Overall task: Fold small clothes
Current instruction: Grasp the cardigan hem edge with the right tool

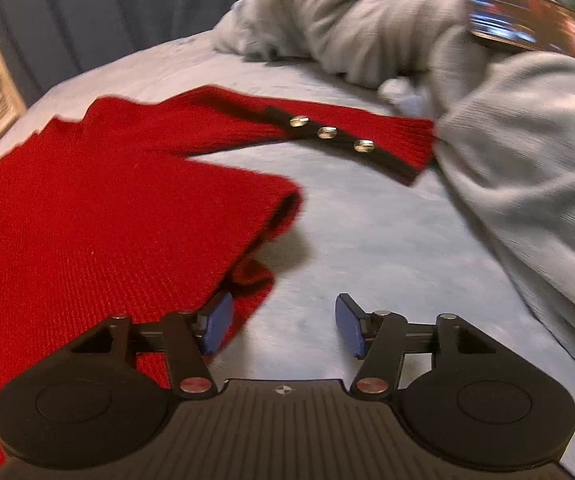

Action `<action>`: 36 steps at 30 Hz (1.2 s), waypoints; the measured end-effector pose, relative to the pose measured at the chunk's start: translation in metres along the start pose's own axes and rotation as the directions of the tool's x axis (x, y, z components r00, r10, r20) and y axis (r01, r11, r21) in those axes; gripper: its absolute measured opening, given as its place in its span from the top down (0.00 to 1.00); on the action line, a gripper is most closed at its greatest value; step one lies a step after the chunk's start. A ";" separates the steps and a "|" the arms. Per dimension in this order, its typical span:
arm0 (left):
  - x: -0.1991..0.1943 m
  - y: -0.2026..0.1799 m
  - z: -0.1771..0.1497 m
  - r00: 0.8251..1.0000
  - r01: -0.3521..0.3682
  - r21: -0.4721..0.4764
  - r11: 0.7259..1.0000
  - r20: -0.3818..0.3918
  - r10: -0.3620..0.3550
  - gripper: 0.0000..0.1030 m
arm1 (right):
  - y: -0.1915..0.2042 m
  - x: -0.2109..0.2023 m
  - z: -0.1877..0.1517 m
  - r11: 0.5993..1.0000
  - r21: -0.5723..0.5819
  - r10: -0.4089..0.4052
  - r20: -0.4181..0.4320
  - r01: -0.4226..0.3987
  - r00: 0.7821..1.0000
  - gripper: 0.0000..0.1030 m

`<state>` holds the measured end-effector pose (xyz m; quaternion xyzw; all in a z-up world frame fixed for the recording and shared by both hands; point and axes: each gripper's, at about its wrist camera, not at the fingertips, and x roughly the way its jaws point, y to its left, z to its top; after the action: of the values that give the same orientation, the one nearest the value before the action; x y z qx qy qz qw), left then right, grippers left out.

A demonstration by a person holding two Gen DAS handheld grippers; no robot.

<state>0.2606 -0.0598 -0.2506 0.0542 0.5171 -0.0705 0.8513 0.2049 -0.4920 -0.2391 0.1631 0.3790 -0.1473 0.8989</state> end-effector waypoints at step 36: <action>-0.001 0.058 0.058 1.000 -0.024 -0.190 0.981 0.001 0.025 0.03 | 0.002 0.016 0.019 0.999 0.052 -0.015 0.048 0.012 0.999 0.42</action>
<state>0.3212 -0.0120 -0.2216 -0.0212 0.5193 -0.0105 0.8543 0.2278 -0.5000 -0.2379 0.1803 0.3542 -0.1670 0.9023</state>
